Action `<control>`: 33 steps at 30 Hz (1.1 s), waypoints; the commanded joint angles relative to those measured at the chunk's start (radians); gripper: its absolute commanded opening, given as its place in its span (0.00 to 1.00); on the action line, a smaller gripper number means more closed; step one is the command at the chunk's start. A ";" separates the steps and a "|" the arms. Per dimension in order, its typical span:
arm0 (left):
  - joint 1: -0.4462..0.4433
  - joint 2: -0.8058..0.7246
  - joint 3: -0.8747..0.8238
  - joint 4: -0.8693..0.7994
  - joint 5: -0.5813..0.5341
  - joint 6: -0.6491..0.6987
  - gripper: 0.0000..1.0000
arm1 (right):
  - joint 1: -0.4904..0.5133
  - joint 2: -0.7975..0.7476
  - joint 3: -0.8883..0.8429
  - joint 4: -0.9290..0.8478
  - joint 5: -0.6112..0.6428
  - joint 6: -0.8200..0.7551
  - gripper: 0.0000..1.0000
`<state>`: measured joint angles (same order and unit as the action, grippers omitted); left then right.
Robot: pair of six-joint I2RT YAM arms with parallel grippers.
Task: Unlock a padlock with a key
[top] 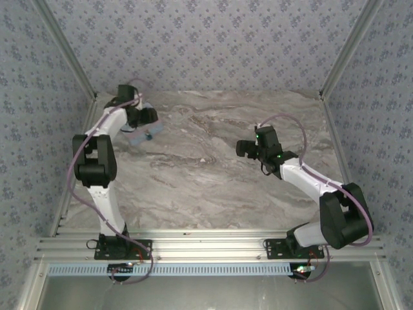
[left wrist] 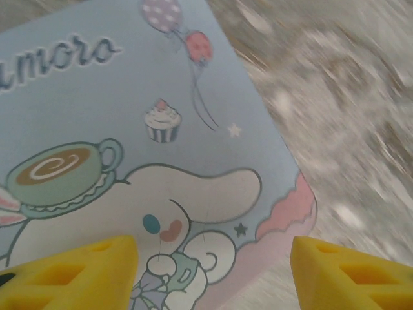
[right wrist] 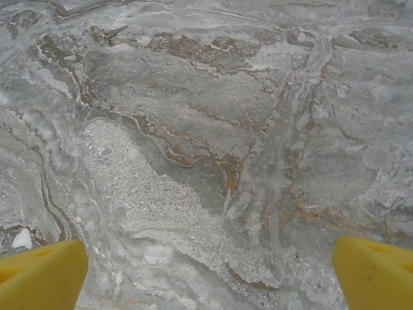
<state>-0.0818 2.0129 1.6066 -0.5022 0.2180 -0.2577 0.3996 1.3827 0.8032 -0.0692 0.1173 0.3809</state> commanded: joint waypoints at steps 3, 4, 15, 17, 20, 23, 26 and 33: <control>-0.200 -0.130 -0.192 -0.040 -0.003 -0.052 0.65 | 0.013 -0.076 0.023 -0.105 0.021 0.099 0.99; -0.238 -0.156 -0.220 -0.035 -0.020 -0.056 0.65 | 0.013 -0.094 0.025 -0.124 0.021 0.106 0.99; -0.465 -0.490 -0.319 -0.105 -0.189 -0.147 0.71 | 0.011 -0.111 0.106 -0.197 -0.080 0.144 0.99; -0.447 -0.575 -0.378 -0.091 -0.196 -0.185 0.72 | 0.021 -0.022 0.179 -0.207 -0.137 0.127 0.99; -0.402 -0.690 -0.510 -0.062 -0.157 -0.260 0.73 | 0.061 0.141 0.340 -0.266 -0.177 0.097 0.99; -0.345 -0.781 -0.658 -0.014 -0.067 -0.331 0.72 | 0.112 0.301 0.501 -0.281 -0.211 0.069 0.99; -0.298 -0.854 -0.796 0.097 0.062 -0.390 0.72 | 0.142 0.461 0.654 -0.295 -0.264 0.051 0.98; -0.269 -0.827 -0.919 0.352 0.243 -0.479 0.70 | 0.167 0.720 0.882 -0.269 -0.414 0.055 0.83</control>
<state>-0.3611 1.1675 0.6765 -0.3325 0.3412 -0.6758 0.5636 2.0430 1.6188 -0.3149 -0.2008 0.4431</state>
